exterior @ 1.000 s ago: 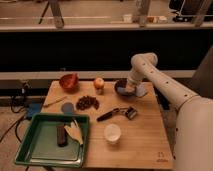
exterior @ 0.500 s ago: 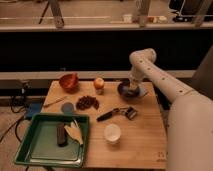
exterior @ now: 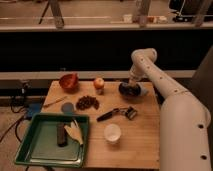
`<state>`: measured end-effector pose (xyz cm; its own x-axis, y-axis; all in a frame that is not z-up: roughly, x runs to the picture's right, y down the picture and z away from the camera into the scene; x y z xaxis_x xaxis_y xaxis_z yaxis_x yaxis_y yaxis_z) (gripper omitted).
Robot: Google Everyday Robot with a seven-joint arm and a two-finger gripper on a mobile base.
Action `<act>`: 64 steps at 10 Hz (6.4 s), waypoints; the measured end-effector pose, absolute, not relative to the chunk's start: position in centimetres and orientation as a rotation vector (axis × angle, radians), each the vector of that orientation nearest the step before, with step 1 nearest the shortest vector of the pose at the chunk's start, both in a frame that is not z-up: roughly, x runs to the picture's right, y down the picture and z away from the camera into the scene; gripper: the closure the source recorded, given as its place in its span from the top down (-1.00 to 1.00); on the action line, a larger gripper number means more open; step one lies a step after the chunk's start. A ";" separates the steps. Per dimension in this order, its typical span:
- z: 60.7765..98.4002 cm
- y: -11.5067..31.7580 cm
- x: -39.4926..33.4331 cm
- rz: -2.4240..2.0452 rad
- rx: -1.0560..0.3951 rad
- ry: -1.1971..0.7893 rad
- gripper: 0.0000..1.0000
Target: Wipe purple bowl with sponge
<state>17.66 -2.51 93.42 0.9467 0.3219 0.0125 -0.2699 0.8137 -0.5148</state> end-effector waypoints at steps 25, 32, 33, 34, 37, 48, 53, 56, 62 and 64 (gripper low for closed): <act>93.3 -1.8 17.0 0.239 -0.585 -0.100 -1.00; 90.9 0.4 14.1 0.143 -0.675 -0.140 -1.00; 90.6 0.6 14.5 0.149 -0.688 -0.118 -1.00; 90.2 0.9 15.6 0.157 -0.701 -0.089 -1.00; 89.2 0.7 17.8 0.178 -0.710 -0.014 -1.00; 93.4 -3.1 18.9 0.225 -0.639 0.003 -1.00; 91.9 -0.6 14.7 0.137 -0.696 -0.084 -1.00; 90.2 0.5 14.9 0.118 -0.716 -0.084 -1.00; 89.2 0.7 20.4 0.156 -0.746 0.034 -1.00; 90.3 -0.6 21.6 0.179 -0.729 0.077 -1.00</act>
<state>21.57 -0.56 90.31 0.9820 0.1355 -0.1315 -0.1887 0.7316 -0.6551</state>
